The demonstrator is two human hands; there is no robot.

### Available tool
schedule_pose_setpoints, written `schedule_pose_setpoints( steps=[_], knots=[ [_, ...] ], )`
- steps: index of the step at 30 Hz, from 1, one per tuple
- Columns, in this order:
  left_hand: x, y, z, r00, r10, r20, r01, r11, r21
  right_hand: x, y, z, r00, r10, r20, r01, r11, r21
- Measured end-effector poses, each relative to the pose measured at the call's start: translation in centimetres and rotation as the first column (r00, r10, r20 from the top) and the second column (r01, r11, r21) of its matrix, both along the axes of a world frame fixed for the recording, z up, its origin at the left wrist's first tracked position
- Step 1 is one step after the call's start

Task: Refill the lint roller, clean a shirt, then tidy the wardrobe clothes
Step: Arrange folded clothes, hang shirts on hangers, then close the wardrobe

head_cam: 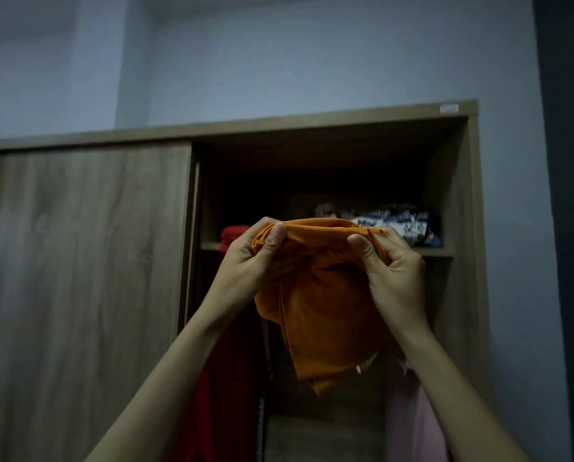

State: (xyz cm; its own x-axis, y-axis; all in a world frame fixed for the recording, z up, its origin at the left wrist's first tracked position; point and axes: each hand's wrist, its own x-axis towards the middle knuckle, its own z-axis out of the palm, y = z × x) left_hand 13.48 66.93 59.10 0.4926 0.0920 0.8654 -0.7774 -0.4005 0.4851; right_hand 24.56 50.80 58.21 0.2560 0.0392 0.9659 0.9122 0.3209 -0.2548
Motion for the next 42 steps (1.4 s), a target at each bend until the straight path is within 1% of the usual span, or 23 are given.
schedule_pose_setpoints(
  steps=[2, 6, 11, 15, 17, 19, 21, 23, 24, 25, 26, 28, 30, 32, 34, 37, 38, 40, 42],
  knots=[
    [-0.1, 0.0, -2.9, 0.998, 0.041, -0.047, -0.042, 0.999, -0.021, -0.2, -0.1, -3.0, 0.999, 0.005, -0.054, -0.005, 1.0, -0.009],
    [-0.7, 0.0, -9.0, 0.983, 0.104, -0.148, -0.112, 0.993, -0.044, -0.6, -0.1, -9.1, 0.987, -0.044, -0.151, 0.038, 0.999, -0.039],
    [-1.7, 0.1, -15.6, 0.96, 0.04, -0.278, -0.07, 0.993, -0.097, -1.3, 0.3, -15.7, 0.959, -0.089, -0.269, 0.071, 0.995, -0.075],
    [-1.7, 0.7, -20.1, 0.926, -0.037, -0.376, -0.046, 0.977, -0.208, -2.0, 0.8, -19.7, 0.936, -0.15, -0.319, 0.115, 0.985, -0.126],
    [-1.5, 1.2, -22.1, 0.908, -0.036, -0.417, -0.063, 0.973, -0.22, -2.2, 0.9, -21.5, 0.92, -0.18, -0.349, 0.13, 0.978, -0.161],
    [-1.2, 1.7, -23.8, 0.898, 0.026, -0.439, -0.113, 0.979, -0.172, -2.3, 1.1, -23.1, 0.902, -0.207, -0.379, 0.144, 0.972, -0.188],
    [-0.7, 2.5, -25.3, 0.896, 0.206, -0.394, -0.235, 0.972, -0.026, -2.3, 1.2, -24.3, 0.886, -0.222, -0.407, 0.152, 0.968, -0.198],
    [-0.2, 3.3, -26.5, 0.868, 0.418, -0.27, -0.388, 0.908, 0.159, -2.2, 1.3, -24.9, 0.865, -0.219, -0.45, 0.142, 0.97, -0.199],
    [0.0, 3.6, -27.1, 0.842, 0.49, -0.226, -0.447, 0.868, 0.215, -2.2, 1.4, -25.1, 0.856, -0.211, -0.472, 0.131, 0.971, -0.198],
    [0.3, 3.8, -27.6, 0.819, 0.532, -0.215, -0.485, 0.842, 0.236, -2.1, 1.4, -25.2, 0.848, -0.202, -0.491, 0.119, 0.973, -0.195],
    [0.5, 3.9, -28.0, 0.805, 0.546, -0.232, -0.5, 0.835, 0.23, -1.9, 1.4, -25.4, 0.84, -0.196, -0.505, 0.111, 0.975, -0.194],
    [1.2, 4.1, -28.8, 0.82, 0.491, -0.294, -0.456, 0.871, 0.181, -1.6, 1.5, -25.4, 0.828, -0.191, -0.527, 0.102, 0.976, -0.194],
    [1.8, 4.1, -29.1, 0.866, 0.329, -0.376, -0.331, 0.942, 0.061, -1.3, 1.7, -25.5, 0.807, -0.176, -0.564, 0.085, 0.979, -0.184],
    [2.0, 3.6, -28.6, 0.884, 0.152, -0.441, -0.205, 0.976, -0.074, -1.1, 2.0, -25.6, 0.776, -0.144, -0.615, 0.06, 0.986, -0.156],
    [2.2, 3.1, -27.9, 0.873, 0.088, -0.479, -0.186, 0.969, -0.162, -0.9, 2.2, -25.7, 0.74, -0.105, -0.664, 0.041, 0.993, -0.111],
    [2.5, 2.7, -26.7, 0.825, -0.003, -0.566, -0.2, 0.934, -0.297, -0.4, 2.1, -25.7, 0.672, -0.069, -0.738, 0.015, 0.997, -0.079],
    [2.6, 2.8, -26.4, 0.81, -0.021, -0.586, -0.208, 0.924, -0.321, 0.0, 1.9, -25.7, 0.659, -0.067, -0.749, 0.013, 0.997, -0.077],
    [2.7, 2.9, -25.9, 0.801, -0.044, -0.597, -0.219, 0.906, -0.362, 0.7, 1.4, -25.9, 0.663, -0.083, -0.744, 0.012, 0.995, -0.1],
    [2.8, 3.1, -25.7, 0.797, -0.086, -0.598, -0.217, 0.883, -0.416, 1.4, 0.8, -26.5, 0.685, -0.112, -0.72, 0.011, 0.99, -0.144]
  ],
)
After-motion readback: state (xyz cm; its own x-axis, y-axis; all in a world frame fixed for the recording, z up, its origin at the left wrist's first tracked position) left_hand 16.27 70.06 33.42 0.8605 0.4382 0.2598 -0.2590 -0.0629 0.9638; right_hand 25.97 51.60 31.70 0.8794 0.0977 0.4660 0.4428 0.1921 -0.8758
